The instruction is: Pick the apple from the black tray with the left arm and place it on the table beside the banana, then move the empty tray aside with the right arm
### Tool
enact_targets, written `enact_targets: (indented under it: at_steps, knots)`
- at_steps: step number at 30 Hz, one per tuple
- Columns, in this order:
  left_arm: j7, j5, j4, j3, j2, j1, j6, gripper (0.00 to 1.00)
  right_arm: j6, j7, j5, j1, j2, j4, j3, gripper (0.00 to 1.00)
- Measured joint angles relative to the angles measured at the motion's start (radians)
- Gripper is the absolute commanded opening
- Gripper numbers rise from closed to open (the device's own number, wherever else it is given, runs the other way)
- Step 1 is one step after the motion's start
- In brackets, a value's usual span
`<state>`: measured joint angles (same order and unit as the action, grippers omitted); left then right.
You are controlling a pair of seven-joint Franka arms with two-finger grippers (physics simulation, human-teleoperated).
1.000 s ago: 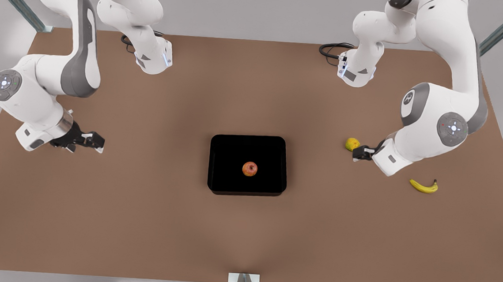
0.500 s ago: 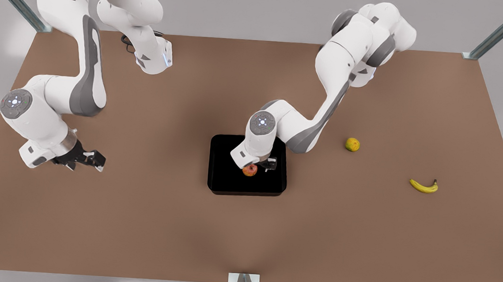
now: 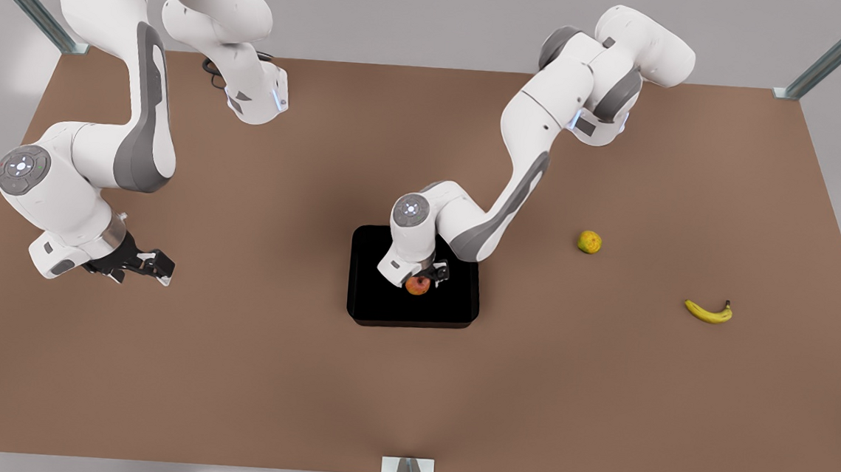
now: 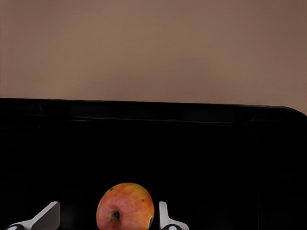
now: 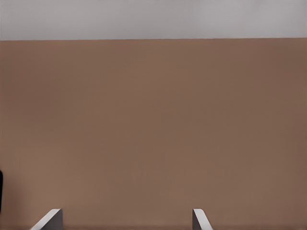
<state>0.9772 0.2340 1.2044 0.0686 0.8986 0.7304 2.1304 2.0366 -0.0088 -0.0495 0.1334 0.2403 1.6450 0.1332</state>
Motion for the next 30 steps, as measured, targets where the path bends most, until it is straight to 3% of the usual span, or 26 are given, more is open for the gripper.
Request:
enact_targets:
  at_steps: [23,24,30]
  knots:
    - [0.203,0.053,0.098,-0.001,0.048,0.016,0.176,0.99,-0.001,0.006,0.000,0.000,0.000,0.000,0.000,1.00]
    - [0.209,0.053,0.098,-0.001,0.048,0.016,0.178,0.69,-0.001,0.006,0.000,0.000,0.000,0.000,0.000,1.00]
    - [0.234,0.053,0.095,0.000,0.027,0.015,0.161,0.69,-0.001,0.007,0.000,0.000,0.000,0.000,0.000,1.00]
